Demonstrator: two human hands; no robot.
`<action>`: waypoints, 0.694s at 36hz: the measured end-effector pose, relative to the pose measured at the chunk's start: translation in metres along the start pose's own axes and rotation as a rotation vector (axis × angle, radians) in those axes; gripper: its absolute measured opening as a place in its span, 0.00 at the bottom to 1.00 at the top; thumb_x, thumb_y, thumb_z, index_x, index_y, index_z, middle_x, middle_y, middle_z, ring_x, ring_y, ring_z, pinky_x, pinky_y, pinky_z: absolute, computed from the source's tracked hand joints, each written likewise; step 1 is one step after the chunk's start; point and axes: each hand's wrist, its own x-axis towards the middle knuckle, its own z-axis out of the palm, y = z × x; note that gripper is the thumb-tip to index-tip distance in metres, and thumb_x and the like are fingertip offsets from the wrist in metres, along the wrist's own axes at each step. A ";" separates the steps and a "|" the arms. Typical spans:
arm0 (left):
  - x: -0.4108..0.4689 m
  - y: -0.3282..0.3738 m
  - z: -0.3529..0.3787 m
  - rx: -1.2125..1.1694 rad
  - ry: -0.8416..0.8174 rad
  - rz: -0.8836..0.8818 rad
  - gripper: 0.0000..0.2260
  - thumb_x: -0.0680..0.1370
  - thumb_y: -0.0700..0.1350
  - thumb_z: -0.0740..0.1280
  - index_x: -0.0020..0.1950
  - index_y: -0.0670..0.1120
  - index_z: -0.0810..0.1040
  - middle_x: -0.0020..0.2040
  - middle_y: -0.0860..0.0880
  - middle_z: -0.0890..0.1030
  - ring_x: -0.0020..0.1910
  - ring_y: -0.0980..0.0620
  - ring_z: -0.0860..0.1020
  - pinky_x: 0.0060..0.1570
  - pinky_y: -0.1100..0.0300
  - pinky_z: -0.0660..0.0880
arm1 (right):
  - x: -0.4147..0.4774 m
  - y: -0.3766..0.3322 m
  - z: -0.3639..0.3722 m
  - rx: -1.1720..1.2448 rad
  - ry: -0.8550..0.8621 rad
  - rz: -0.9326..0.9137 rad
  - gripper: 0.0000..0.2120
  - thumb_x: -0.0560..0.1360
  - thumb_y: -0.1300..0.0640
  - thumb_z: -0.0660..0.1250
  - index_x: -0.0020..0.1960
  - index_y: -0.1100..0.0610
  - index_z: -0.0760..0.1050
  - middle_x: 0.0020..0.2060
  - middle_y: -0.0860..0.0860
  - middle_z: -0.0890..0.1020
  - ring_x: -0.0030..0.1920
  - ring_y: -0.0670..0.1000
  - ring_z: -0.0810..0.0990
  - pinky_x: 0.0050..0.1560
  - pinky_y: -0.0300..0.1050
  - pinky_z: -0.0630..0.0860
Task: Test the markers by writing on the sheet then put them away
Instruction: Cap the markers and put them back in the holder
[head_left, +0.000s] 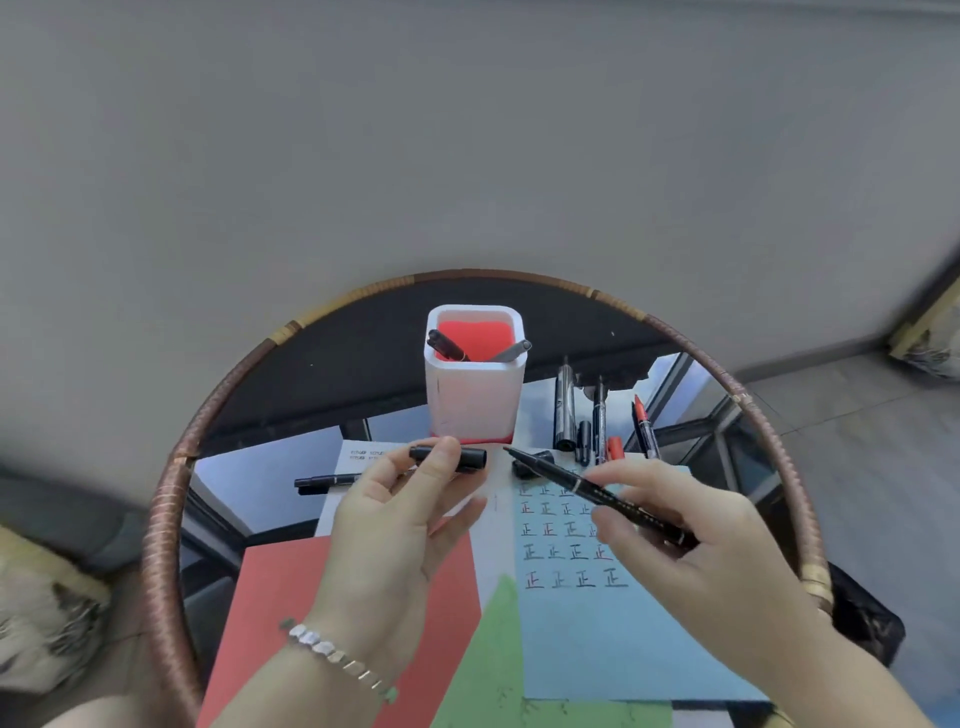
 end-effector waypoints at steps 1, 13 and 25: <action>-0.001 -0.001 0.000 -0.008 0.004 -0.008 0.12 0.63 0.46 0.68 0.44 0.43 0.76 0.36 0.50 0.83 0.37 0.55 0.82 0.39 0.60 0.81 | 0.000 0.000 0.001 -0.005 -0.007 -0.001 0.10 0.67 0.43 0.62 0.49 0.37 0.74 0.36 0.43 0.81 0.28 0.49 0.75 0.30 0.43 0.73; -0.002 -0.006 0.006 -0.004 -0.025 -0.041 0.12 0.64 0.45 0.69 0.44 0.42 0.77 0.36 0.49 0.83 0.36 0.54 0.81 0.40 0.59 0.81 | -0.004 0.005 -0.003 -0.092 -0.012 -0.033 0.09 0.67 0.45 0.62 0.47 0.36 0.74 0.39 0.38 0.79 0.25 0.43 0.69 0.27 0.30 0.66; -0.004 -0.007 0.013 0.314 -0.130 0.029 0.05 0.65 0.39 0.71 0.39 0.40 0.79 0.32 0.46 0.83 0.34 0.51 0.82 0.43 0.57 0.79 | -0.007 0.014 -0.010 -0.163 0.018 -0.140 0.10 0.70 0.48 0.64 0.50 0.43 0.77 0.35 0.37 0.80 0.30 0.44 0.76 0.26 0.33 0.69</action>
